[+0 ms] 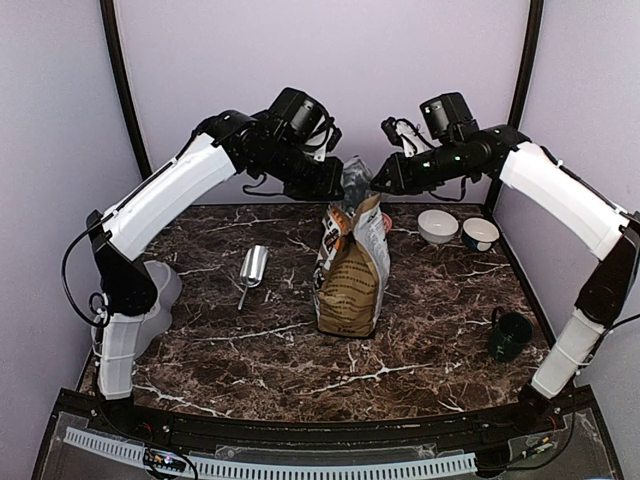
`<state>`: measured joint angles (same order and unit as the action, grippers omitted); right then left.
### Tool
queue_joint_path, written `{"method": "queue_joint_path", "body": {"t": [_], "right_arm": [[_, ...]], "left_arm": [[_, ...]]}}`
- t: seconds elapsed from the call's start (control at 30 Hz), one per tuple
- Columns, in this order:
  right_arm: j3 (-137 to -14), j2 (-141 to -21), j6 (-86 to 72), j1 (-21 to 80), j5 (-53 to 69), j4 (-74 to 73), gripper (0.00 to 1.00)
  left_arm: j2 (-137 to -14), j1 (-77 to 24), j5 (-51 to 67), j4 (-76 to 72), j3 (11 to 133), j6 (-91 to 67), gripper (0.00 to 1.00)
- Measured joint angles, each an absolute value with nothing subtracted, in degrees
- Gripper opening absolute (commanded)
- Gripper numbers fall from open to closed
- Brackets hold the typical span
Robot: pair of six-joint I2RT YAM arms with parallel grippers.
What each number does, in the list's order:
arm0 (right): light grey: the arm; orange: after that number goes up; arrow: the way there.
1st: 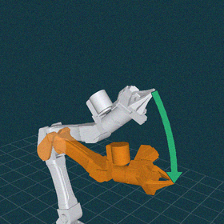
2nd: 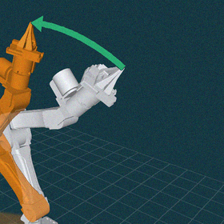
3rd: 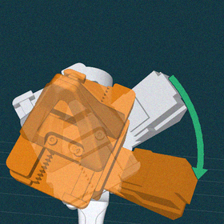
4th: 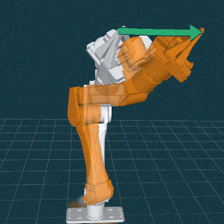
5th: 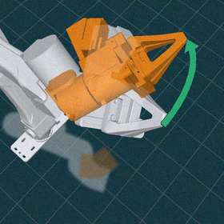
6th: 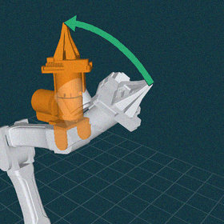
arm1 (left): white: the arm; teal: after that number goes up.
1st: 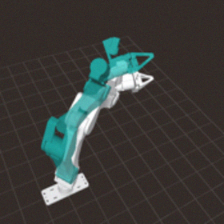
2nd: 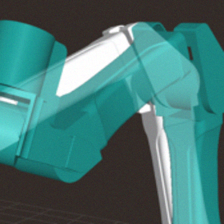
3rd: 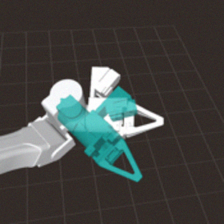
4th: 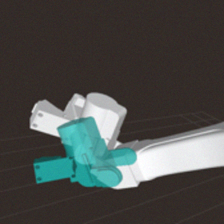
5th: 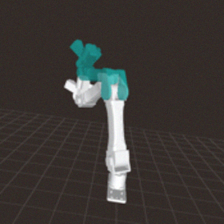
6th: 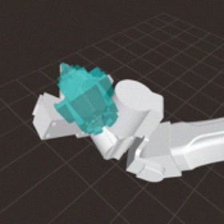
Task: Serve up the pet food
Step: Open the seal of the pet food bag.
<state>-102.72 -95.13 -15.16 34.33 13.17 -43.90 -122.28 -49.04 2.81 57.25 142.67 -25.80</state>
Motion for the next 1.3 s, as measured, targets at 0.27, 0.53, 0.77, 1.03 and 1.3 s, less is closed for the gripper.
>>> {"method": "queue_joint_path", "body": {"t": [0.27, 0.53, 0.77, 1.03, 1.3], "right_arm": [[-105.4, -95.8, -14.2, 35.9, 11.6, -46.7, 0.0], [-105.8, -95.1, -12.1, 36.4, 4.2, -49.6, 0.0], [-102.4, -91.8, -11.5, 35.4, 2.3, -51.1, 0.0], [-100.2, -89.6, -11.5, 33.6, 6.2, -51.2, 0.0], [-97.6, -83.9, -12.5, 29.2, 5.8, -47.9, 0.03]], "left_arm": [[-123.0, -49.1, 0.1, 62.0, 147.3, -24.3, 0.0], [-121.1, -49.2, -8.1, 66.1, 147.0, -20.3, 0.0], [-118.9, -49.1, -11.8, 70.4, 145.8, -18.9, 0.0], [-117.9, -49.1, -11.9, 70.5, 144.5, -18.0, 0.04], [-110.0, -47.4, -11.6, 67.9, 134.8, -16.4, 0.3]]}}
